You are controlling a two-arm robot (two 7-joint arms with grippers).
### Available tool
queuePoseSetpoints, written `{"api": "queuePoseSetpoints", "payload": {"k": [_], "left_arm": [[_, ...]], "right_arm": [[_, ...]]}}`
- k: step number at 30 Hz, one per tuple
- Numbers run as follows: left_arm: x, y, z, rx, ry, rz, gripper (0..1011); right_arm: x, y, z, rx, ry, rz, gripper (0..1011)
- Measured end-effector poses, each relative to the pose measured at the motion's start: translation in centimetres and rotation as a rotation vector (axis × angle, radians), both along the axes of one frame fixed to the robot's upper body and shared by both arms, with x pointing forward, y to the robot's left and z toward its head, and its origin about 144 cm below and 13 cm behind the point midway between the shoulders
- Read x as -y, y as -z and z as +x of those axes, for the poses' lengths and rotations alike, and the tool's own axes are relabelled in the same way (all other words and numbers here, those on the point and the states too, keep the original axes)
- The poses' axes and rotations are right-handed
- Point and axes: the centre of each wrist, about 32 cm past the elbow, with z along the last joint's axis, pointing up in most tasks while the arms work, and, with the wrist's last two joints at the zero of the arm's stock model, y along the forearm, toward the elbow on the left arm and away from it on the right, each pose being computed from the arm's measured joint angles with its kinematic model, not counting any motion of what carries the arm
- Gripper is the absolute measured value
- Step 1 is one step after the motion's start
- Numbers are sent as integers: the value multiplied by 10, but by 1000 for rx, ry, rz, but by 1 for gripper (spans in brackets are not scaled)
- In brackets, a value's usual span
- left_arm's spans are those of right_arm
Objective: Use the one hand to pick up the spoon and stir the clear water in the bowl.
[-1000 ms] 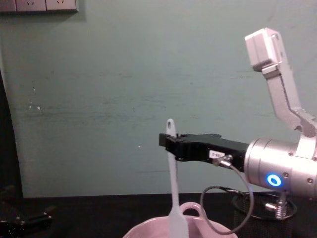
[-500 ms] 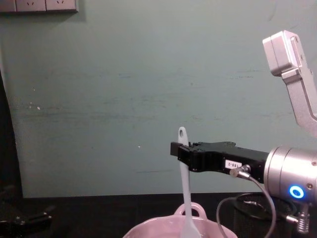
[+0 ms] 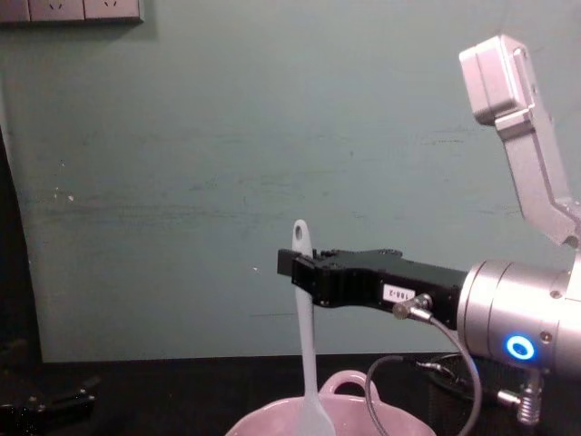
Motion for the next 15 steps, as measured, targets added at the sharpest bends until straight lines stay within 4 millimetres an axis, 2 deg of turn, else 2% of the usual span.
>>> {"api": "queuePoseSetpoints", "payload": {"k": [6,15], "left_arm": [[0,0,0,0,0,0,1011],[0,0,0,0,0,0,1011]], "right_arm": [[5,-10,-2,31,10,23,121],[19,-48,-5,103,28,66,121]]}}
